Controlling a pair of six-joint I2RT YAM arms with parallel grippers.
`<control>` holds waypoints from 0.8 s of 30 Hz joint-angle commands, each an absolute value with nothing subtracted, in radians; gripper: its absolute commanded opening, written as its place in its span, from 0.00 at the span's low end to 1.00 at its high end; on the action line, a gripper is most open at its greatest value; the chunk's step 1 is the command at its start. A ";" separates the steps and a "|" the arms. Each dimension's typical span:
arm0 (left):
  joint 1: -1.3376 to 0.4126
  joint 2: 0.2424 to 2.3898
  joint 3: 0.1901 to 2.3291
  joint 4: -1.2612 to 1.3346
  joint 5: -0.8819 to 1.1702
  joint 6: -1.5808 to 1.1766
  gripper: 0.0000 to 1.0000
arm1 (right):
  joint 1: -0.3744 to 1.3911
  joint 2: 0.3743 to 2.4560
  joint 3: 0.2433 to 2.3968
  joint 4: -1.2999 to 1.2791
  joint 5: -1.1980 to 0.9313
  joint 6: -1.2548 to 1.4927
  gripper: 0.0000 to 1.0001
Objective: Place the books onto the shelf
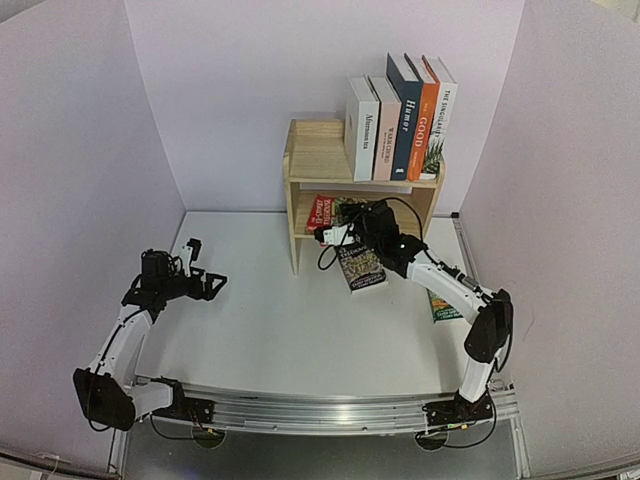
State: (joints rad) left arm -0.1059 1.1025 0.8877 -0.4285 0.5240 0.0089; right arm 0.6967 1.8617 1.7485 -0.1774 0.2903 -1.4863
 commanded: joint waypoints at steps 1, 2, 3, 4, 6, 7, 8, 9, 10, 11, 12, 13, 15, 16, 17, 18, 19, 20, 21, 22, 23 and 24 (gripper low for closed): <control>-0.105 1.122 0.875 -0.284 0.552 -0.042 1.00 | 0.689 1.825 1.771 -0.009 0.271 -1.594 0.00; -0.106 1.131 0.875 -0.280 0.551 -0.042 1.00 | 0.686 1.813 1.765 -0.009 0.262 -1.592 0.00; -0.105 1.140 0.879 -0.278 0.550 -0.041 1.00 | 0.681 1.804 1.762 -0.009 0.250 -1.573 0.00; -0.105 1.150 0.886 -0.278 0.549 -0.040 1.00 | 0.675 1.801 1.762 -0.009 0.246 -1.558 0.00; -0.106 1.170 0.901 -0.281 0.546 -0.034 1.00 | 0.663 1.802 1.763 -0.009 0.243 -1.538 0.00; -0.105 1.181 0.907 -0.283 0.547 -0.029 1.00 | 0.658 1.806 1.759 0.001 0.243 -1.542 0.00; -0.106 1.194 0.914 -0.284 0.549 -0.022 1.00 | 0.651 1.812 1.751 0.018 0.243 -1.543 0.00; -0.106 1.207 0.917 -0.280 0.550 -0.015 1.00 | 0.644 1.817 1.739 0.038 0.246 -1.545 0.00; -0.106 1.218 0.918 -0.274 0.551 -0.008 1.00 | 0.637 1.823 1.727 0.059 0.250 -1.546 0.00; -0.106 1.226 0.919 -0.267 0.546 -0.004 1.00 | 0.630 1.830 1.708 0.110 0.258 -1.551 0.00; -0.105 1.237 0.924 -0.262 0.538 -0.002 1.00 | 0.618 1.841 1.699 0.143 0.267 -1.553 0.00; -0.105 1.246 0.932 -0.265 0.533 -0.006 1.00 | 0.608 1.851 1.702 0.162 0.267 -1.533 0.00; -0.106 1.270 0.955 -0.287 0.540 -0.003 1.00 | 0.591 1.857 1.700 0.165 0.226 -1.473 0.00; -0.106 1.281 0.961 -0.297 0.543 0.002 1.00 | 0.580 1.857 1.683 0.163 0.190 -1.443 0.00; -0.106 1.291 0.964 -0.300 0.542 0.020 1.00 | 0.569 1.860 1.669 0.161 0.149 -1.422 0.00; -0.105 1.297 0.963 -0.300 0.535 0.029 1.00 | 0.564 1.870 1.653 0.159 0.133 -1.420 0.00; -0.106 1.304 0.963 -0.299 0.526 0.032 1.00 | 0.563 1.889 1.645 0.158 0.122 -1.429 0.00; -0.105 1.308 0.964 -0.300 0.515 0.027 1.00 | 0.563 1.903 1.641 0.148 0.115 -1.439 0.00; -0.105 1.312 0.964 -0.303 0.511 0.024 1.00 | 0.563 1.914 1.637 0.133 0.105 -1.445 0.00; -0.105 1.314 0.963 -0.307 0.512 0.024 1.00 | 0.563 1.921 1.635 0.112 0.091 -1.446 0.00; -0.105 1.315 0.961 -0.311 0.515 0.025 1.00 | 0.563 1.927 1.632 0.100 0.082 -1.439 0.00; -0.105 1.314 0.957 -0.311 0.512 0.027 1.00 | 0.561 1.930 1.627 0.099 0.082 -1.431 0.00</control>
State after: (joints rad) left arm -0.1059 1.3072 0.9226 -0.3136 0.5205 0.0038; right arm 0.5523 1.8938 1.6406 0.0621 0.1617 -1.4627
